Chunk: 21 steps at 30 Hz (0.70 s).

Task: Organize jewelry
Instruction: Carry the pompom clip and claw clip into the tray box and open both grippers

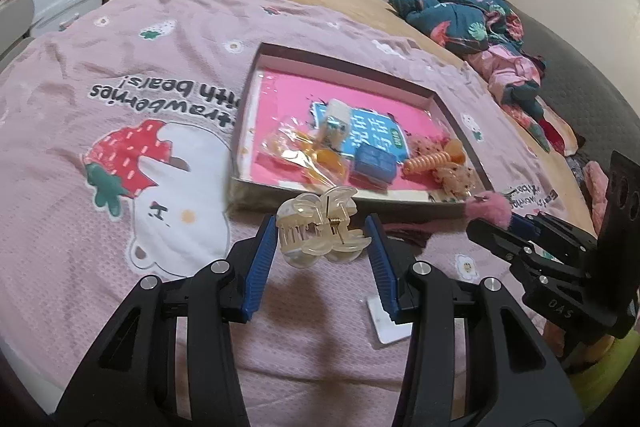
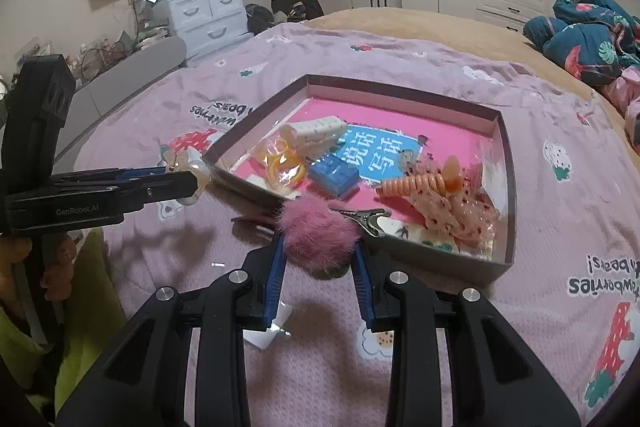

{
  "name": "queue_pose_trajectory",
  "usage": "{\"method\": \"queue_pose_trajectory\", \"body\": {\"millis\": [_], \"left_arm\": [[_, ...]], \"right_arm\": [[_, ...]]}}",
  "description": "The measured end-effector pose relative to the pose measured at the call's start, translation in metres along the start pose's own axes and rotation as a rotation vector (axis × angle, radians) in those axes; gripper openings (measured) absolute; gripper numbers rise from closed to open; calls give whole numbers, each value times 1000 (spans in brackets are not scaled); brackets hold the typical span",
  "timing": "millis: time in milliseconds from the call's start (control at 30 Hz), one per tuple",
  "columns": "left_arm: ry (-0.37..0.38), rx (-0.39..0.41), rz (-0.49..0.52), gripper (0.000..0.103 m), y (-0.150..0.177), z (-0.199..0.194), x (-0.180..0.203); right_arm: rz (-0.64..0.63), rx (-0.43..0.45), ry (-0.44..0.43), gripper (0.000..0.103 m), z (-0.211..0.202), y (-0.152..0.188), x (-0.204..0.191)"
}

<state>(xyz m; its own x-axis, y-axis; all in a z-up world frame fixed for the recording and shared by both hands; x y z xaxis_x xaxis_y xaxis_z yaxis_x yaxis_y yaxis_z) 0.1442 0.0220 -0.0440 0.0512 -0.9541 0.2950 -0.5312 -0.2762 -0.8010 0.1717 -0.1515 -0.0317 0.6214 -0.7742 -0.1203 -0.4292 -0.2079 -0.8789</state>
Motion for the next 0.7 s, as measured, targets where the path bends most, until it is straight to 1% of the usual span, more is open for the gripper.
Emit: {"method": "queue_pose_trajectory", "body": {"millis": [367, 700], "left_arm": [[-20, 16, -17, 37, -8, 2, -11], [-23, 18, -21, 37, -17, 13, -12]], "right_arm": [[-4, 16, -5, 29, 10, -12, -1], [17, 37, 45, 29, 10, -20, 21]]}}
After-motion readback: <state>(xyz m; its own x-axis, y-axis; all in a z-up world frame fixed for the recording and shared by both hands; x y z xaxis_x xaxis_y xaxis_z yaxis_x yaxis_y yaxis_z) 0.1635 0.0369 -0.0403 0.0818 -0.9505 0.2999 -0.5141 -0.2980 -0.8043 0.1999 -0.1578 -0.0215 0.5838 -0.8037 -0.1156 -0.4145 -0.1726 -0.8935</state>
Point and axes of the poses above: each gripper's, at about its wrist camera, not at the fingertips, and z roughly the way its jaws point, x to its right, y to its underside, the point moved 4 cm from there along z, roughly the way its jaws point, and after that the axes turned 15 degrees about x, right-handed, at the moved point
